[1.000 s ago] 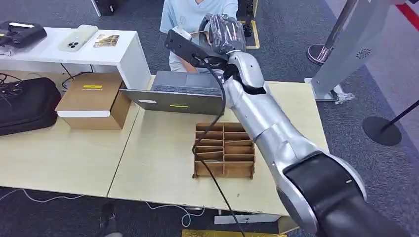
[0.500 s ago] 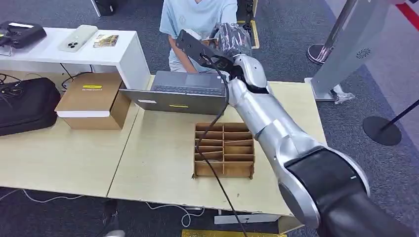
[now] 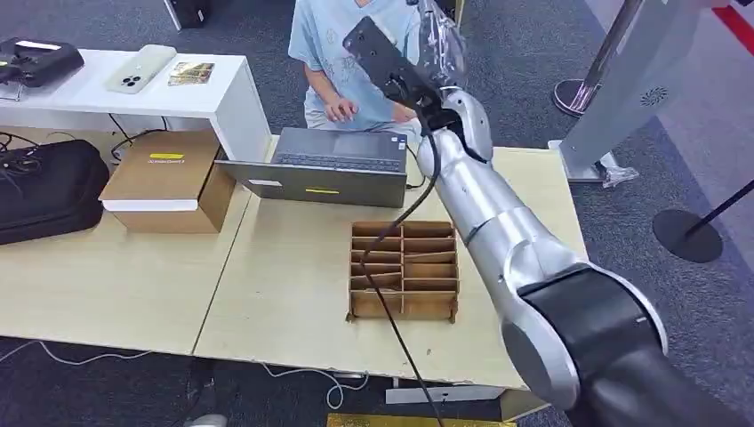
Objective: Pass the card to the sensor for recognition and then transmit it.
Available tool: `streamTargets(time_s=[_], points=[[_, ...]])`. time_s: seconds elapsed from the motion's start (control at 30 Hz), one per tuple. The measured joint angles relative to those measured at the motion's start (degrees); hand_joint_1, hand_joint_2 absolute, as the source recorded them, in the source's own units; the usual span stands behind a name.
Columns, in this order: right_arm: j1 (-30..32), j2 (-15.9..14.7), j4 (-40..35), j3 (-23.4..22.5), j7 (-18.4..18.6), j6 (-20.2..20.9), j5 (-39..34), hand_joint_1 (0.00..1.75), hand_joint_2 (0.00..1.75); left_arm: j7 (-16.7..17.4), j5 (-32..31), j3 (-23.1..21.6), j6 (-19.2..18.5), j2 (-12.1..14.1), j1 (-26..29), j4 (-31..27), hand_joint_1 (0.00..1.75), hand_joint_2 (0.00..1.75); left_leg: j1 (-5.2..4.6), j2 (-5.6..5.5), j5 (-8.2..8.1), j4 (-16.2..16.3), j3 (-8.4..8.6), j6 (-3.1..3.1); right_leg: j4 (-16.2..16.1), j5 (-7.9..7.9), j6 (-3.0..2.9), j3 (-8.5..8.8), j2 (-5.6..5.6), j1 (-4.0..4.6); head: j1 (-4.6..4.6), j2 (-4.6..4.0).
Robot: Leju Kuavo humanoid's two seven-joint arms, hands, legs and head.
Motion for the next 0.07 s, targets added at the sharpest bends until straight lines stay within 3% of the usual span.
streamTargets(time_s=[0.07], points=[[0.6,0.0,-2.0,-3.4,-4.2,0.3,-7.7,0.0,1.75,-0.1,-0.2,-0.3,0.0,-0.3,0.0,0.0,0.0,0.0,-0.01,-0.01,0.0,0.0,-0.01,0.0,0.0,0.0,0.0,0.01,-0.01,-0.01,-0.02,0.0]])
